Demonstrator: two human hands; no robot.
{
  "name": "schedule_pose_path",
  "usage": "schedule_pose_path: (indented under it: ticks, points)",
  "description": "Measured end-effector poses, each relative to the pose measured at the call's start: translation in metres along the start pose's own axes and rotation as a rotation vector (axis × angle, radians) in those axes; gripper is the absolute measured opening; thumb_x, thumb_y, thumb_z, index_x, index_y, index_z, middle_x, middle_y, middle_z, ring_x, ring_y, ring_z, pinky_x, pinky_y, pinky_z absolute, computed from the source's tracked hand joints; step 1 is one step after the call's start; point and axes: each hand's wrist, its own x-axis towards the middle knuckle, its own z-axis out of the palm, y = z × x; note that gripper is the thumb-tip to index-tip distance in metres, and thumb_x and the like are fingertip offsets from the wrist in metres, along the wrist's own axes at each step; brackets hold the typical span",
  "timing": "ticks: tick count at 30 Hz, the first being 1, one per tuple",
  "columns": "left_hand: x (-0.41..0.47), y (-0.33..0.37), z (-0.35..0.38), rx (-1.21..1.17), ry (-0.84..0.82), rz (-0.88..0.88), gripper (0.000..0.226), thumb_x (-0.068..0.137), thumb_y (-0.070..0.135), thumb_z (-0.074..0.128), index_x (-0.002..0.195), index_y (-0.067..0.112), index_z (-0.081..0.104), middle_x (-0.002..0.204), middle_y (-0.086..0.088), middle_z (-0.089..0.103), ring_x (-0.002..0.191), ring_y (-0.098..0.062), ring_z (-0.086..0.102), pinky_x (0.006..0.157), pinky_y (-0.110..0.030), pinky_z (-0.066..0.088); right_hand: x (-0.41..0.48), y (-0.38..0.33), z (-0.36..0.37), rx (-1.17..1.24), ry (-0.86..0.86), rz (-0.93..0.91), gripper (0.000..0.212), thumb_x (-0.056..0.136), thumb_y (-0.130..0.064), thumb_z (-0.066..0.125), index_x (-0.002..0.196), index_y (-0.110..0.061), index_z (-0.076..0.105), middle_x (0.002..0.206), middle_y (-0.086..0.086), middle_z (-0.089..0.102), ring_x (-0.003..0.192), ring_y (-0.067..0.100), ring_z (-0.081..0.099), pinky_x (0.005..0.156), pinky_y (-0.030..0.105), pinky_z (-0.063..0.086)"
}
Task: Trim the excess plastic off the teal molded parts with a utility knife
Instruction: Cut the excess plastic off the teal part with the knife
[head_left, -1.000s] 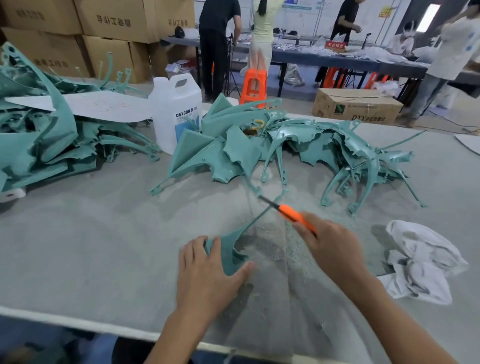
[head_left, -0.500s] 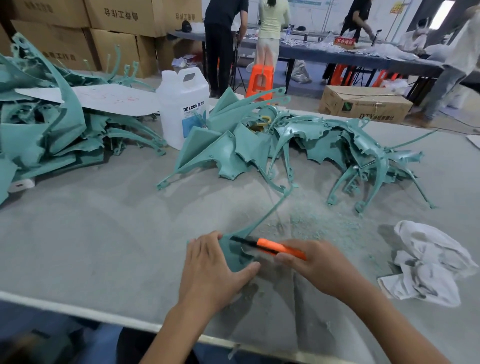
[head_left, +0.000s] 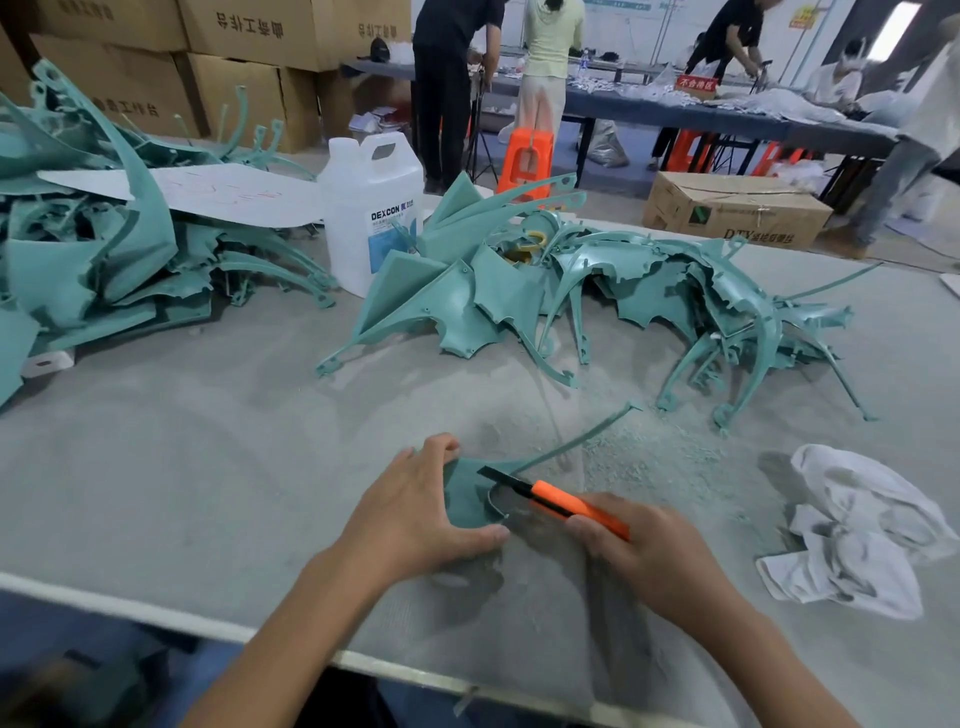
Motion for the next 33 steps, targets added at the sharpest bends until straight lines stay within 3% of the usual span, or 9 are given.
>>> schedule_pose_path:
  ticks: [3, 5, 10, 16, 21, 25, 30, 33]
  points:
    - [0.003, -0.002, -0.004, 0.133, 0.018, 0.01, 0.112, 0.049, 0.102, 0.045, 0.137, 0.033, 0.028, 0.138, 0.013, 0.047, 0.115, -0.009, 0.032, 0.108, -0.037, 0.031, -0.01, 0.004, 0.007, 0.037, 0.08, 0.026, 0.039, 0.087, -0.073, 0.044, 0.118, -0.053, 0.059, 0.083, -0.021, 0.07, 0.076, 0.001, 0.065, 0.067, 0.027, 0.051]
    - [-0.001, -0.001, -0.001, 0.2, 0.082, -0.025, 0.117, 0.046, 0.106, 0.036, 0.135, 0.03, 0.031, 0.135, 0.009, 0.043, 0.123, -0.014, 0.035, 0.109, -0.042, 0.028, -0.014, 0.004, 0.012, 0.138, 0.061, 0.025, 0.038, 0.085, -0.074, 0.046, 0.117, -0.056, 0.058, 0.086, -0.025, 0.069, 0.077, -0.003, 0.065, 0.07, 0.024, 0.051]
    - [-0.004, -0.01, 0.003, 0.047, 0.064, -0.068, 0.115, 0.045, 0.099, 0.054, 0.137, 0.034, 0.025, 0.135, 0.013, 0.038, 0.124, -0.014, 0.043, 0.099, -0.033, 0.042, -0.008, 0.004, 0.005, 0.228, -0.048, -0.006, 0.033, 0.085, -0.066, 0.055, 0.116, -0.059, 0.062, 0.081, -0.031, 0.067, 0.074, -0.006, 0.063, 0.064, 0.013, 0.043]
    - [-0.001, -0.015, -0.002, 0.053, 0.011, -0.012, 0.116, 0.045, 0.095, 0.06, 0.14, 0.044, 0.018, 0.134, 0.023, 0.037, 0.12, -0.007, 0.046, 0.087, -0.027, 0.041, -0.003, 0.007, -0.001, 0.249, -0.177, -0.043, 0.021, 0.089, -0.059, 0.056, 0.106, -0.056, 0.067, 0.066, -0.023, 0.062, 0.059, -0.003, 0.054, 0.057, 0.014, 0.036]
    - [0.001, -0.018, -0.004, 0.067, -0.033, 0.0, 0.122, 0.044, 0.095, 0.06, 0.145, 0.044, 0.014, 0.154, 0.017, 0.032, 0.139, -0.009, 0.036, 0.108, -0.035, 0.04, -0.002, 0.007, 0.003, 0.248, -0.07, -0.003, 0.022, 0.089, -0.057, 0.059, 0.111, -0.059, 0.064, 0.068, -0.019, 0.065, 0.063, -0.002, 0.058, 0.059, 0.014, 0.041]
    - [0.001, -0.017, -0.003, 0.066, -0.034, -0.018, 0.124, 0.044, 0.096, 0.059, 0.147, 0.043, 0.013, 0.157, 0.015, 0.03, 0.143, -0.009, 0.031, 0.11, -0.036, 0.039, -0.007, 0.008, 0.003, 0.246, -0.134, -0.041, 0.025, 0.087, -0.07, 0.055, 0.107, -0.059, 0.065, 0.065, -0.02, 0.062, 0.059, -0.001, 0.054, 0.056, 0.016, 0.038]
    - [0.001, -0.019, -0.002, 0.064, -0.029, -0.024, 0.125, 0.043, 0.098, 0.057, 0.146, 0.043, 0.014, 0.156, 0.014, 0.03, 0.141, -0.01, 0.033, 0.11, -0.035, 0.038, -0.005, 0.008, 0.003, 0.272, -0.03, -0.01, 0.022, 0.084, -0.06, 0.059, 0.105, -0.063, 0.066, 0.07, -0.021, 0.067, 0.063, -0.003, 0.059, 0.059, 0.013, 0.041]
    - [0.002, -0.018, -0.002, 0.081, -0.03, -0.035, 0.123, 0.044, 0.102, 0.05, 0.146, 0.043, 0.016, 0.158, 0.014, 0.026, 0.142, -0.011, 0.032, 0.109, -0.036, 0.038, -0.008, 0.007, 0.003, 0.201, -0.121, -0.023, 0.021, 0.089, -0.063, 0.059, 0.108, -0.061, 0.065, 0.068, -0.022, 0.065, 0.062, -0.001, 0.059, 0.057, 0.014, 0.04]
